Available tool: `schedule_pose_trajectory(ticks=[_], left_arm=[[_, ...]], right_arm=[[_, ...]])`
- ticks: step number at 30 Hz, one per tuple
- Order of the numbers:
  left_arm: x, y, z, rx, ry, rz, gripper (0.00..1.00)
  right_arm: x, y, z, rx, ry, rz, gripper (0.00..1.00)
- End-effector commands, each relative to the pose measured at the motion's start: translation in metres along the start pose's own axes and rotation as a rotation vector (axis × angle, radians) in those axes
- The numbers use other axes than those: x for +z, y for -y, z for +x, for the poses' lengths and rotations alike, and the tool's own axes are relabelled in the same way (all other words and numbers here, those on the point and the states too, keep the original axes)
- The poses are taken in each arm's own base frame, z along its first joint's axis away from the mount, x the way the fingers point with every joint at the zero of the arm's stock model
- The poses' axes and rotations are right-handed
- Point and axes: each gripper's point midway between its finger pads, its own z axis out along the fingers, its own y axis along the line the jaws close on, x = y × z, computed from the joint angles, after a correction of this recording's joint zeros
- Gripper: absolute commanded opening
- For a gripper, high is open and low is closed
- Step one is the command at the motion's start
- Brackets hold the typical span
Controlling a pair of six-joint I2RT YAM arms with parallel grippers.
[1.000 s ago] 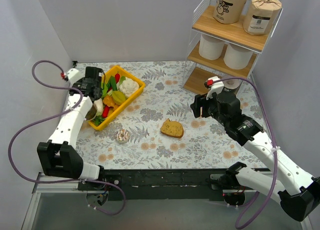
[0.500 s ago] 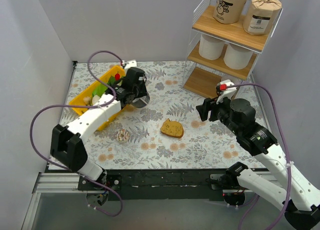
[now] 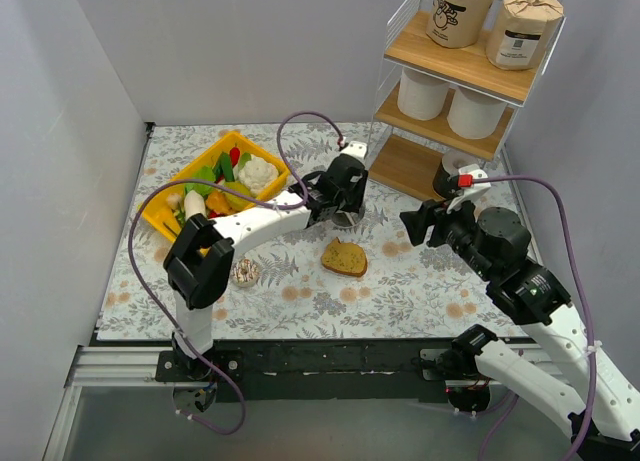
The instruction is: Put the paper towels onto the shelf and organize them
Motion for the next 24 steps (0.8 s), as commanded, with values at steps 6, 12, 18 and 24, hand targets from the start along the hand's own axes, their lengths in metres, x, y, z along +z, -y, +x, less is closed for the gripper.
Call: schedule_pose_trajectory(ticks=[6, 12, 18, 24], left_arm=[[0.028, 0.056, -0.021, 0.054, 0.086, 0.093, 0.25], [0.021, 0.065, -0.032, 0.039, 0.103, 0.128, 0.61], [-0.011, 0.072, -0.063, -0.005, 0.16, 0.183, 0.98], [-0.06, 0.055, -0.093, -0.064, 0.256, 0.168, 0.98]], right_arm=[[-0.007, 0.0, -0.026, 0.023, 0.053, 0.02, 0.7], [-0.007, 0.002, -0.028, 0.02, 0.04, 0.034, 0.7], [-0.007, 0.0, -0.035, 0.037, 0.041, 0.031, 0.7], [0.002, -0.005, -0.037, 0.053, 0.022, 0.021, 0.69]])
